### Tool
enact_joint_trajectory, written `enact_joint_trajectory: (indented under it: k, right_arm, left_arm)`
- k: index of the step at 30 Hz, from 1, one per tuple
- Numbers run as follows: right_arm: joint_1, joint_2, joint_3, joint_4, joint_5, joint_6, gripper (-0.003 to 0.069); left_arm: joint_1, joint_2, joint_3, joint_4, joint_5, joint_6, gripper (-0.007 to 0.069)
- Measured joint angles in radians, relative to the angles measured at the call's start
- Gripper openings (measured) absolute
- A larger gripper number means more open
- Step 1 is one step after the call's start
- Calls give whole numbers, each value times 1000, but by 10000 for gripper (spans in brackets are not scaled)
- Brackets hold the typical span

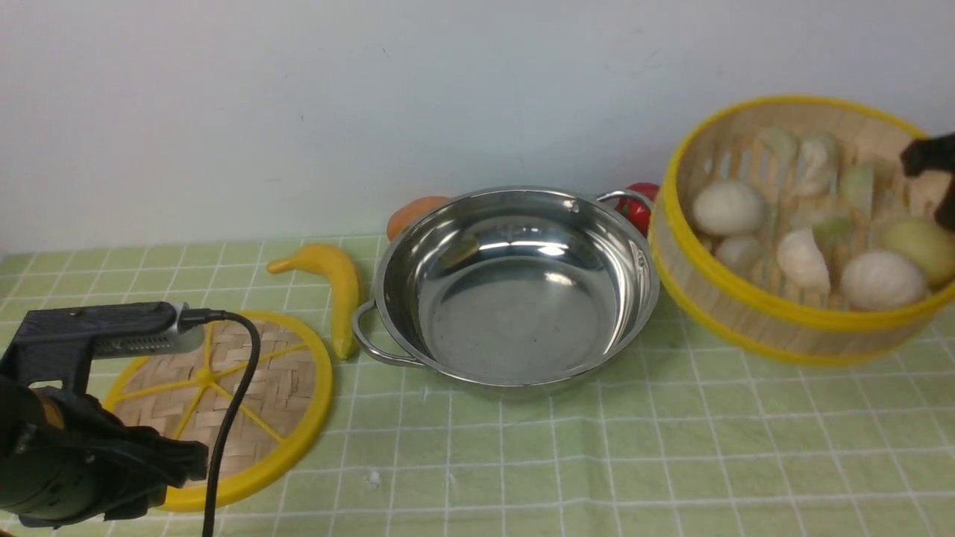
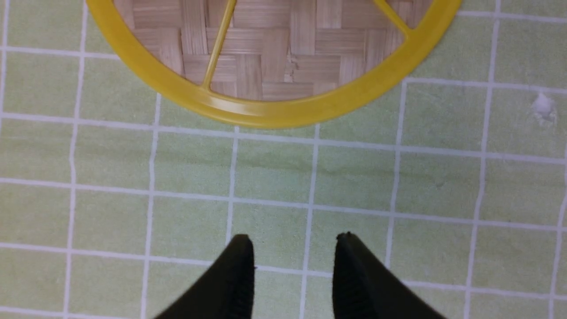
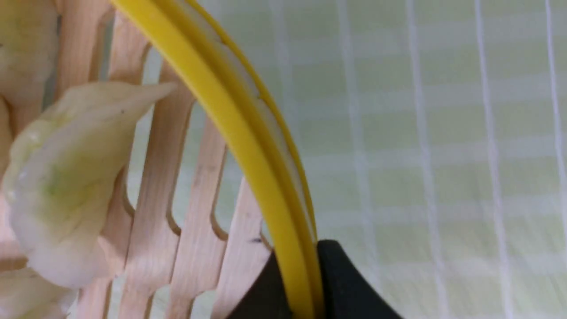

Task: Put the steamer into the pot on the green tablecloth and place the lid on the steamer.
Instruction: 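Reach for and grasp the rim of the bamboo steamer holding the buns with the right gripper, then place the bamboo steamer basket of food into the steel pot with the right gripper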

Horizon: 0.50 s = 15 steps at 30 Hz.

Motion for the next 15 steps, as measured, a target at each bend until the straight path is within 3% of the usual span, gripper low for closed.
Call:
enact_joint_trajectory:
  k: [9, 15]
  right_arm:
    - [307, 272, -431, 49, 40, 62, 57]
    - [392, 509, -649, 26, 44, 95, 57]
  left_arm:
    - [0, 0, 0, 0, 3, 4, 243]
    - [0, 0, 0, 2, 7, 10, 243]
